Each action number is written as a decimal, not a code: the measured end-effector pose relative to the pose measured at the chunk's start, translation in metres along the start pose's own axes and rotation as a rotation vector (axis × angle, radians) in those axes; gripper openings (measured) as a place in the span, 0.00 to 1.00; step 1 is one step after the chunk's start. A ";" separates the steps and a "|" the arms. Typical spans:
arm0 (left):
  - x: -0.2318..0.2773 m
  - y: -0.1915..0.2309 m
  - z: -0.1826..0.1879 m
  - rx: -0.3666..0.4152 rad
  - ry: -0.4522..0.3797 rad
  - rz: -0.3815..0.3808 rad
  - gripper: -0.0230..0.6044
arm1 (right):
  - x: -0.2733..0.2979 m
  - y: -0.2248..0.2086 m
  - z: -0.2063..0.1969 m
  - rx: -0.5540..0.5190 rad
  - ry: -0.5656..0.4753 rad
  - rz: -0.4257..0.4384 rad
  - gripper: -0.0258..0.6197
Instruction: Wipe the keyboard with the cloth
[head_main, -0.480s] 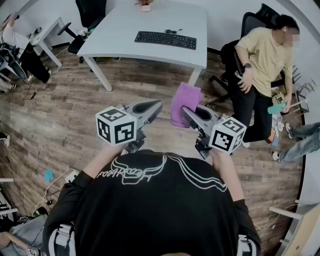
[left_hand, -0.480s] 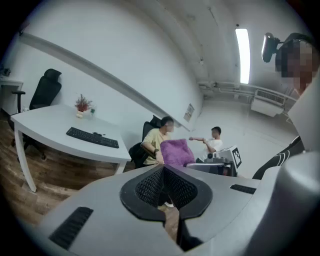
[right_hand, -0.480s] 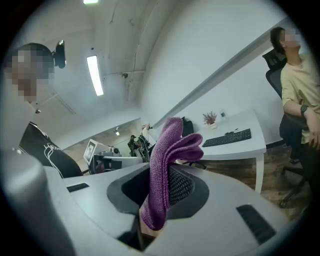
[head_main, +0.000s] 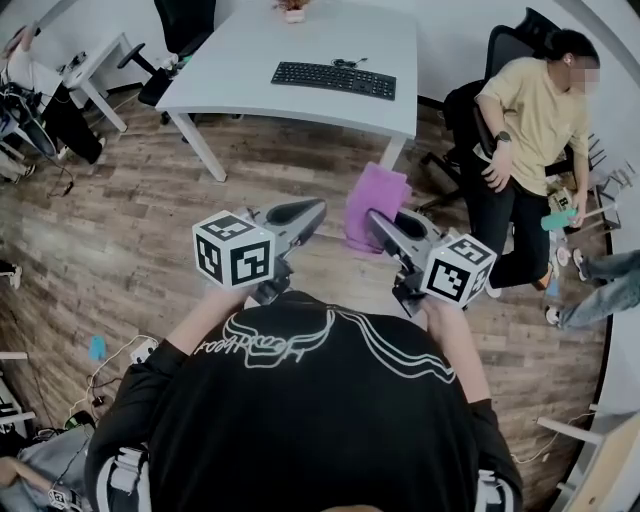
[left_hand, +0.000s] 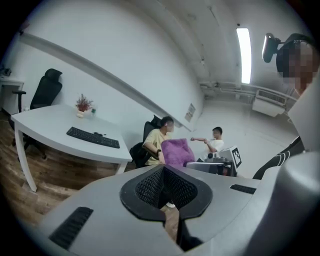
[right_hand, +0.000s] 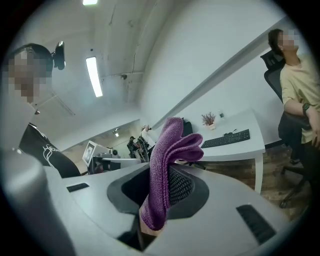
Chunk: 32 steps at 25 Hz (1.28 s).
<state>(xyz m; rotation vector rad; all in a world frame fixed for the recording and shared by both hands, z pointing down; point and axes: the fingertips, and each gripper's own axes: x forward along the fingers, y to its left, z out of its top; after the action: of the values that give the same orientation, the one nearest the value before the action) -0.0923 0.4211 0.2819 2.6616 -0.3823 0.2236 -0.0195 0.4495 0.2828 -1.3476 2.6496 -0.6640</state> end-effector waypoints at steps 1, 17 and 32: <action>0.000 0.001 0.000 0.000 0.000 0.000 0.04 | 0.001 -0.002 0.002 0.010 -0.008 0.003 0.12; 0.029 0.090 0.020 -0.050 0.014 0.005 0.04 | 0.072 -0.065 0.021 0.104 -0.029 0.008 0.12; 0.125 0.289 0.119 -0.105 0.103 -0.042 0.04 | 0.226 -0.219 0.093 0.212 -0.024 -0.084 0.12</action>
<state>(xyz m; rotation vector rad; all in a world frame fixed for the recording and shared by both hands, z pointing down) -0.0494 0.0888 0.3188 2.5398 -0.2970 0.3170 0.0328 0.1272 0.3164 -1.4021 2.4336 -0.9043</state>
